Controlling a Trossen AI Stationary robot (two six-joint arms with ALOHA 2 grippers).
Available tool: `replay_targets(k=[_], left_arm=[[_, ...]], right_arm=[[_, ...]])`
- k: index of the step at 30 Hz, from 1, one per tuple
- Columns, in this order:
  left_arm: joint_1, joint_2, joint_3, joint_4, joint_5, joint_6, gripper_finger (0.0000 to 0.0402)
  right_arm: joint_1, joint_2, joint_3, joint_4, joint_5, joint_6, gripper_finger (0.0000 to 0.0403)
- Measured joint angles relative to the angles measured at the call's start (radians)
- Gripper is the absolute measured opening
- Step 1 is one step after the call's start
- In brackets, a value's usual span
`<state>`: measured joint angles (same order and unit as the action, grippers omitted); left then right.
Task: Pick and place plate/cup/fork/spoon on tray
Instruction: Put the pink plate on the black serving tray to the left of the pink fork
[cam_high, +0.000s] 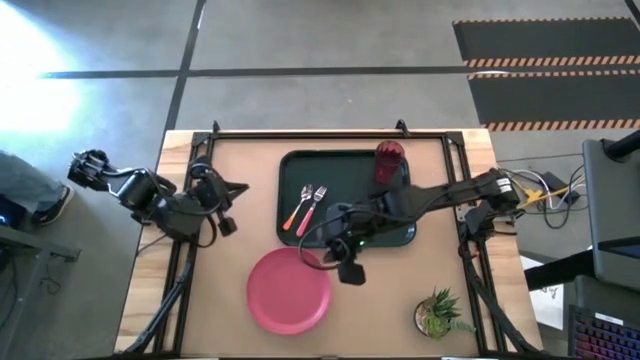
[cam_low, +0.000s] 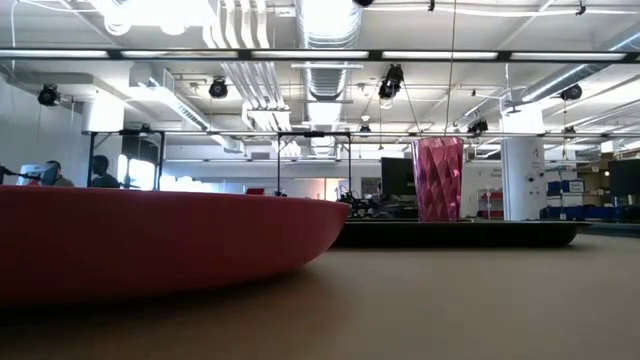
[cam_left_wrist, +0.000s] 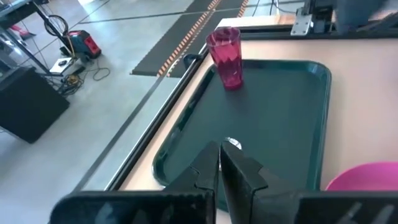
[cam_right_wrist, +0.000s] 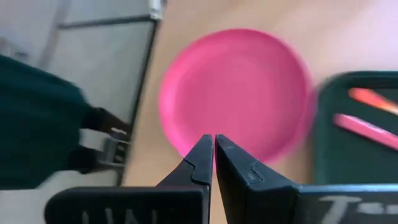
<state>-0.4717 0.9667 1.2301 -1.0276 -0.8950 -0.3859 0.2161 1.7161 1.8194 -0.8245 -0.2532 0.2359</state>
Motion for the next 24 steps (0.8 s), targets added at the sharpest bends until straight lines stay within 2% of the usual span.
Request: replay_targets(k=[4, 10, 16, 24], left_arm=[[0.0, 0.0, 0.0, -0.034, 0.003, 0.0, 0.0], [0.0, -0.001, 0.0, -0.039, 0.006, 0.0, 0.0], [-0.001, -0.001, 0.0, -0.038, 0.005, 0.0, 0.0], [0.0, 0.007, 0.0, -0.03, -0.026, -0.027, 0.0]], right_arm=[[0.0, 0.0, -0.127, 0.166, -0.082, 0.065, 0.0009], [0.0, -0.001, -0.264, 0.286, -0.099, 0.199, 0.0009], [0.0, -0.001, -0.368, 0.659, -0.273, 0.313, 0.0009], [-0.008, -0.001, -0.372, 0.661, -0.343, 0.26, 0.0009]])
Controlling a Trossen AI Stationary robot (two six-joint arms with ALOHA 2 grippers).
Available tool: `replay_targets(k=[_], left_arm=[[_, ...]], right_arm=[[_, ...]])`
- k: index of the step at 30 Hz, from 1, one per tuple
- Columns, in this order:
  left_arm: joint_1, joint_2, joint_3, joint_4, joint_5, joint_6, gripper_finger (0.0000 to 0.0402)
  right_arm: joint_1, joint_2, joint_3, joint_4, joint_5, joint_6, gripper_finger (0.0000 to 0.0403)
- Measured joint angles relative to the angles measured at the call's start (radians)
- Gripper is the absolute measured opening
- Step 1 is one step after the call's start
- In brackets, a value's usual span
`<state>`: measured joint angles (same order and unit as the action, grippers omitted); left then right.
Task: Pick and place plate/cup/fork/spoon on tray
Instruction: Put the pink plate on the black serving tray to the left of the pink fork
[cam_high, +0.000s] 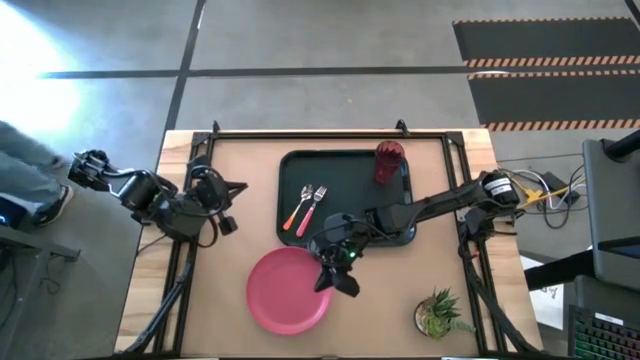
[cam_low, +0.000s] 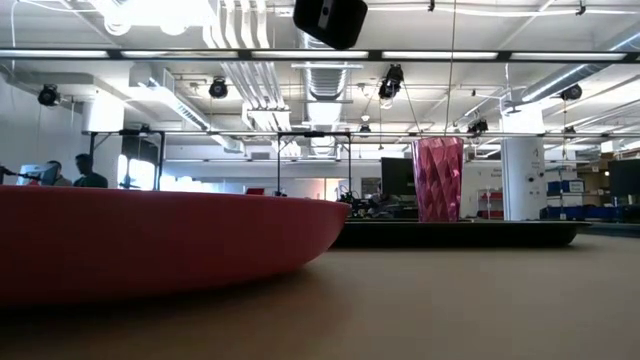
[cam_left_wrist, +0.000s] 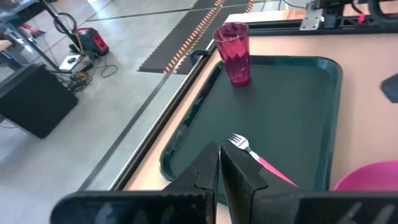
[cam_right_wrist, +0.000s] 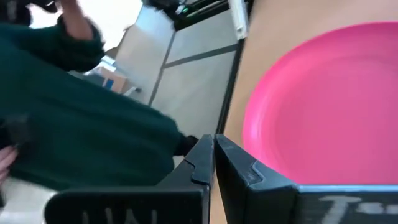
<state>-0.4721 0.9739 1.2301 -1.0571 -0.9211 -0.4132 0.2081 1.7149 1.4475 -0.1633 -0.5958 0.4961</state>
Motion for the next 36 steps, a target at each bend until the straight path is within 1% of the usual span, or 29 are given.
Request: replay_targets(k=[6, 11, 16, 21, 25, 28, 36], left_arm=[[0.001, 0.014, 0.0, 0.002, -0.03, -0.003, 0.0], [0.001, 0.018, 0.0, 0.002, -0.032, -0.028, 0.0], [0.001, 0.015, 0.002, 0.003, -0.034, -0.032, 0.0], [0.001, 0.012, 0.002, 0.003, -0.034, -0.046, 0.0], [0.001, 0.012, 0.002, 0.003, -0.034, -0.048, 0.0], [0.001, 0.012, 0.002, 0.003, -0.034, -0.048, 0.0], [0.0, 0.012, 0.002, 0.002, -0.034, -0.048, 0.0]], right_arm=[[-0.031, 0.003, -0.004, -0.006, -0.117, -0.023, 0.0009], [-0.055, 0.001, -0.008, -0.052, -0.119, -0.059, 0.0014], [-0.087, -0.002, -0.008, -0.159, -0.108, -0.093, 0.0043], [-0.114, -0.004, -0.008, -0.251, -0.042, -0.144, 0.0082], [-0.139, -0.004, -0.008, -0.362, 0.085, -0.163, 0.0101], [-0.138, -0.002, -0.008, -0.419, 0.187, -0.156, 0.0107], [-0.068, 0.041, -0.01, -0.412, 0.256, -0.103, 0.0102]])
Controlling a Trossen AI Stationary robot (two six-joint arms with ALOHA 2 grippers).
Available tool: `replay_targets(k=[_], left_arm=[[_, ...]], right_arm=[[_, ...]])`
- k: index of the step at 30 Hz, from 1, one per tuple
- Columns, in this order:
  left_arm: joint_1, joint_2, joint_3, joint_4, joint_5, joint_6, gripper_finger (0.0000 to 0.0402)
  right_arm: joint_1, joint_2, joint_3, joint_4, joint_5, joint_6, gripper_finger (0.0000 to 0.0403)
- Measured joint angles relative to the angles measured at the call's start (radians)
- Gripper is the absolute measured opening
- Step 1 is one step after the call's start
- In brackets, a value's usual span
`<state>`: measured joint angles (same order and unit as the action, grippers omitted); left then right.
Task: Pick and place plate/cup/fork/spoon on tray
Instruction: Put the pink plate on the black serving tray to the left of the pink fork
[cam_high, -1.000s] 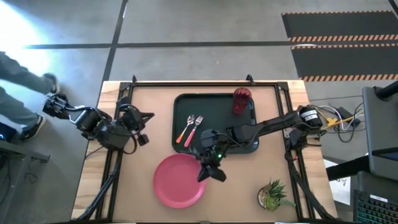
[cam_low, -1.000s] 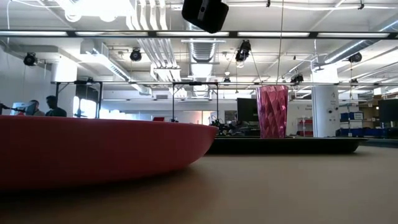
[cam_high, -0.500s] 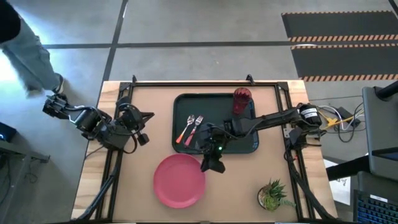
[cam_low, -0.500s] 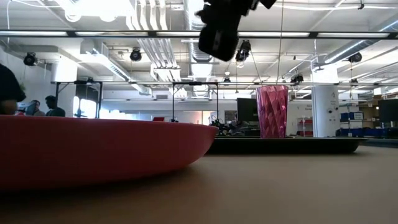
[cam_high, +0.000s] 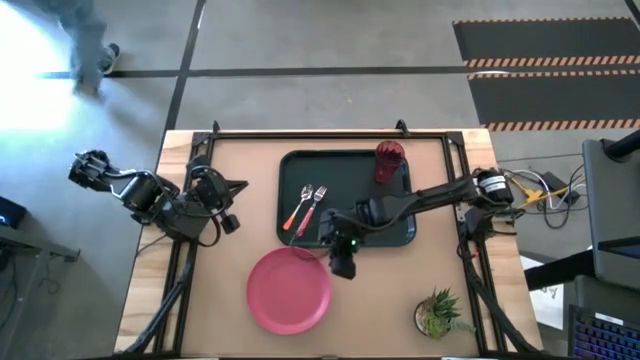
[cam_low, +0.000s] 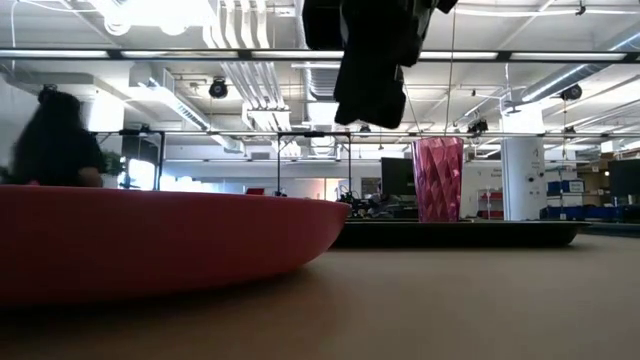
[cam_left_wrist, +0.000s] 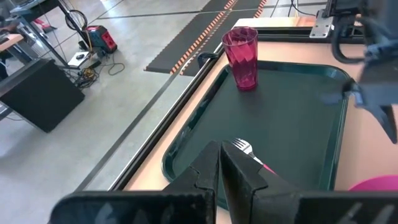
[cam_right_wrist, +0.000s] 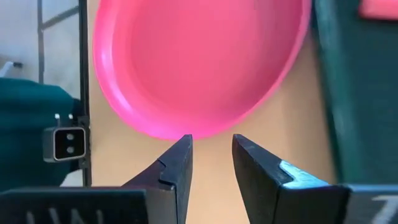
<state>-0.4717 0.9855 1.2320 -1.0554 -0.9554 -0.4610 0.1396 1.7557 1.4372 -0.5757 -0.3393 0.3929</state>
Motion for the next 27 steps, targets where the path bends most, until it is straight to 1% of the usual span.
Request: replay_targets(k=[6, 13, 20, 27], left_arm=[[0.0, 0.003, 0.0, 0.0, 0.0, -0.002, 0.0], [0.0, 0.007, 0.0, 0.0, 0.006, -0.003, 0.0], [0.0, 0.007, 0.0, -0.001, 0.037, -0.003, 0.0], [0.0, 0.007, 0.0, -0.001, 0.039, 0.005, 0.0]], right_arm=[[0.046, 0.096, 0.002, 0.039, 0.001, 0.032, 0.0113], [0.053, 0.175, 0.048, 0.039, 0.001, 0.023, 0.0139], [0.052, 0.212, 0.092, 0.031, 0.003, 0.008, 0.0156], [0.048, 0.214, 0.095, 0.004, 0.026, 0.007, 0.0156]])
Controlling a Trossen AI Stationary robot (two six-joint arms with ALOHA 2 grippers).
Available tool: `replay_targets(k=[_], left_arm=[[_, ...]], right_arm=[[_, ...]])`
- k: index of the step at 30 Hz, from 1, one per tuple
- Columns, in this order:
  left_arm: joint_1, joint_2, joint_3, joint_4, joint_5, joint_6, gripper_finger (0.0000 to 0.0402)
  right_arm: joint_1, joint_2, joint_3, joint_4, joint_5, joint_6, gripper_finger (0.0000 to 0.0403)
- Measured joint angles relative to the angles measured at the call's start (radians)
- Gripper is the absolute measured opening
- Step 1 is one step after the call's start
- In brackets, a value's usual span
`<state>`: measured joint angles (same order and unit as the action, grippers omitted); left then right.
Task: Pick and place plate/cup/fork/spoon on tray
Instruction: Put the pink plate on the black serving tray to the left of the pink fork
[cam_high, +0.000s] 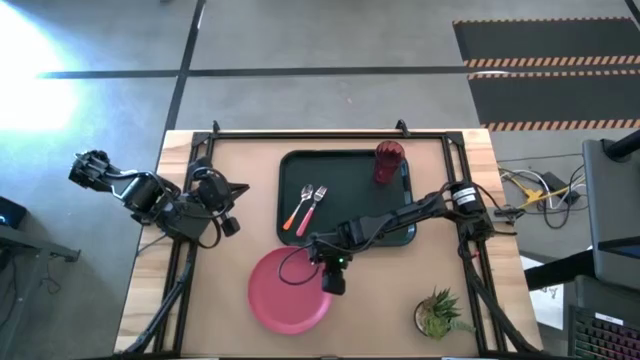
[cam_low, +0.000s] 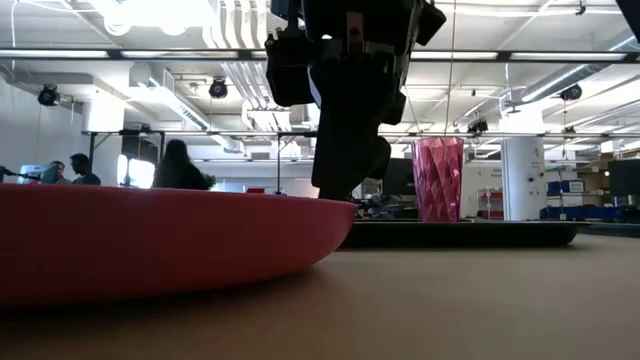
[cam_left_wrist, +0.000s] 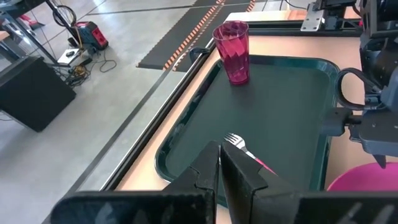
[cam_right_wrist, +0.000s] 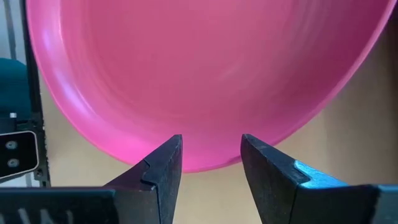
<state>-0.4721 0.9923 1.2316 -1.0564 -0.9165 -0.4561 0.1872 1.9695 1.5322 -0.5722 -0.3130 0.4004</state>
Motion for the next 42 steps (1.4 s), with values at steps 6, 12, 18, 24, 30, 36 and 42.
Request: replay_targets(k=[6, 12, 18, 24, 30, 36, 42], left_arm=[[0.0, -0.006, 0.0, -0.001, 0.0, 0.001, 0.0], [0.0, -0.006, -0.001, -0.002, 0.001, 0.001, 0.0], [0.0, -0.003, -0.001, -0.001, 0.002, 0.001, 0.0], [0.0, 0.001, -0.001, 0.0, 0.008, 0.0, 0.0], [0.0, 0.002, -0.001, 0.0, 0.01, 0.001, 0.0], [0.0, 0.002, -0.001, 0.0, 0.01, 0.001, 0.0], [0.0, 0.002, -0.001, 0.0, 0.01, 0.001, 0.0]], right_arm=[[-0.005, -0.035, 0.008, -0.026, 0.004, 0.018, 0.0157], [-0.005, -0.062, 0.045, -0.066, 0.066, -0.009, 0.0156], [-0.01, -0.042, 0.036, -0.13, 0.13, -0.009, 0.0157], [-0.009, -0.02, 0.034, -0.138, 0.13, -0.008, 0.0158], [-0.009, 0.0, 0.034, -0.126, 0.131, -0.008, 0.0156], [-0.009, 0.022, 0.034, -0.111, 0.131, -0.008, 0.0159], [-0.009, 0.046, 0.034, -0.055, 0.131, -0.008, 0.016]])
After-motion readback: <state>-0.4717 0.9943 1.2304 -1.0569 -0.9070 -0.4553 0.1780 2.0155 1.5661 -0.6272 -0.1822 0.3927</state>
